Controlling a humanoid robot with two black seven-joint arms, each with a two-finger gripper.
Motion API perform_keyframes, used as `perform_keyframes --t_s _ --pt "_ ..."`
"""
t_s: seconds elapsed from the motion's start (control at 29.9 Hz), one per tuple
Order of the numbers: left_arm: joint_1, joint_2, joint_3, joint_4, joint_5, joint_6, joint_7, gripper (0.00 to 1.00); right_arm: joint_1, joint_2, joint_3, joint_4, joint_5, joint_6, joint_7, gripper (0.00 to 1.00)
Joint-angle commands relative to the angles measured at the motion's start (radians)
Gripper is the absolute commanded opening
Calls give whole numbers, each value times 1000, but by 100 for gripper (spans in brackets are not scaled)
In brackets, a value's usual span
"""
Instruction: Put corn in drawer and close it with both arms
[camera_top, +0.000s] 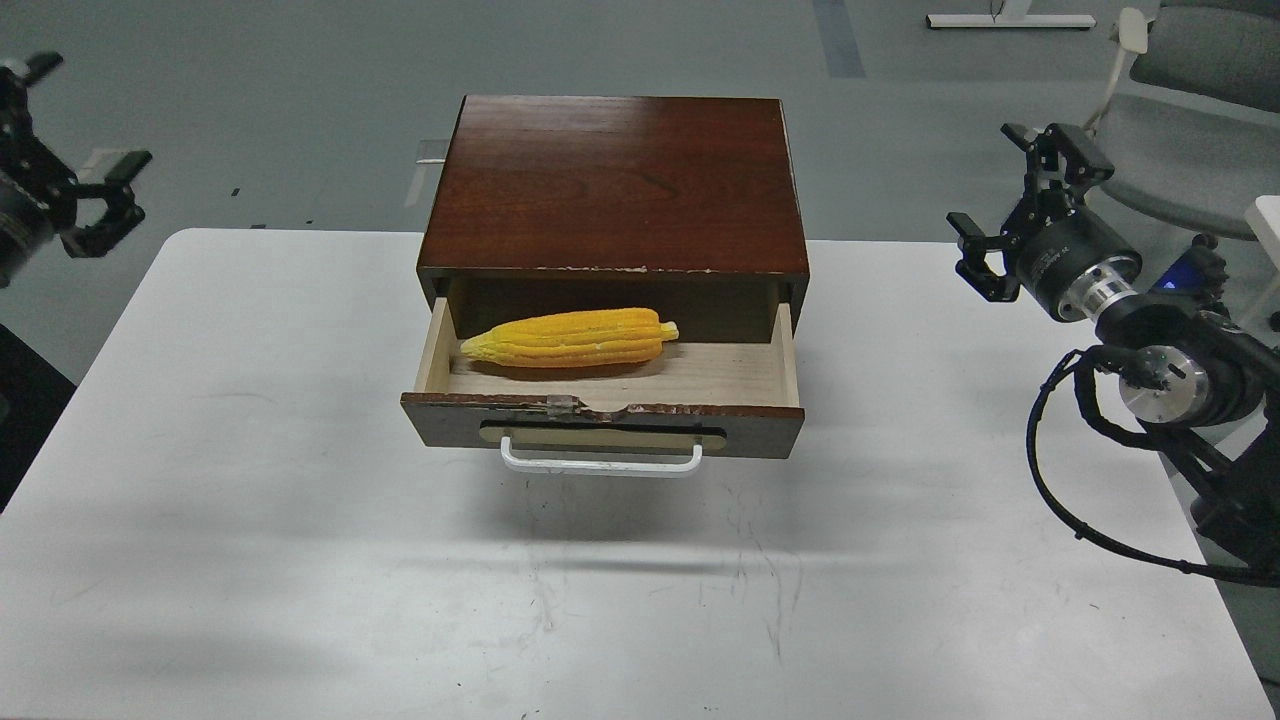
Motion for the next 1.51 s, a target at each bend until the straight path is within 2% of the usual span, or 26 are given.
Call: perform_keyframes --t_s 0.0,0.17,0.2,0.23,0.27,0.33,0.4,0.43,0.77,0.84,0.9,0.97,1.0,1.1,1.14,1.17,1.27,1.34,1.4,1.47 --pt "-37 94 -18 -204 333 53 -31 98 -3 -12 -5 -10 0 0 0 100" --pt "-36 198 -55 -557 661 172 -31 98 -2 -16 -8 -44 0 0 0 100" --pt "-34 207 -54 -630 706 171 -31 98 -2 -20 -9 -55 0 0 0 100" --pt "-34 208 -54 -631 707 171 -31 98 -2 -20 -9 -55 0 0 0 100" --pt "-31 217 -51 -692 732 164 -31 98 -3 -21 -14 -62 0 0 0 100" --pt "-29 179 -34 -688 742 110 -31 98 -2 -23 -20 -71 0 -3 0 100" --pt "-30 125 -28 -688 774 -49 -31 98 -3 -30 -26 -78 -2 -14 0 100" --pt "-28 116 -25 -688 789 -83 -31 98 -3 -32 -31 -82 -2 -16 0 100" --pt "-22 -88 -32 -686 871 -83 -31 98 -2 -33 -86 -148 -2 -16 1 100" --pt "-22 -99 -16 -686 912 -83 -31 97 -2 -33 -87 -153 -2 -14 1 100" --pt "-17 -102 -6 -686 947 -41 -31 96 -2 -32 -89 -157 -2 -14 1 100" --pt "-3 -89 23 -686 986 -24 -31 88 0 -30 -98 -160 -2 -14 3 100" --pt "-2 -72 52 -686 990 -71 -31 79 0 -30 -104 -162 -2 -14 3 100" --pt "3 -50 75 -686 987 -83 -31 76 4 -26 -114 -176 -2 -14 5 100" --pt "16 -52 80 -686 986 -83 -31 64 6 -24 -114 -185 -2 -16 5 100" --pt "41 -55 81 -686 984 -83 -31 48 7 -23 -115 -196 -2 -14 5 100" --pt "73 -79 81 -686 984 -83 -31 34 11 -20 -115 -211 -2 -14 5 100" --pt "107 -121 81 -686 987 -83 -31 16 14 -15 -117 -229 -2 -13 5 100" --pt "127 -144 81 -686 989 -83 -31 3 14 -4 -117 -245 -3 -13 5 100" --pt "136 -156 83 -686 989 -83 -31 0 14 0 -117 -254 -3 -11 5 100"
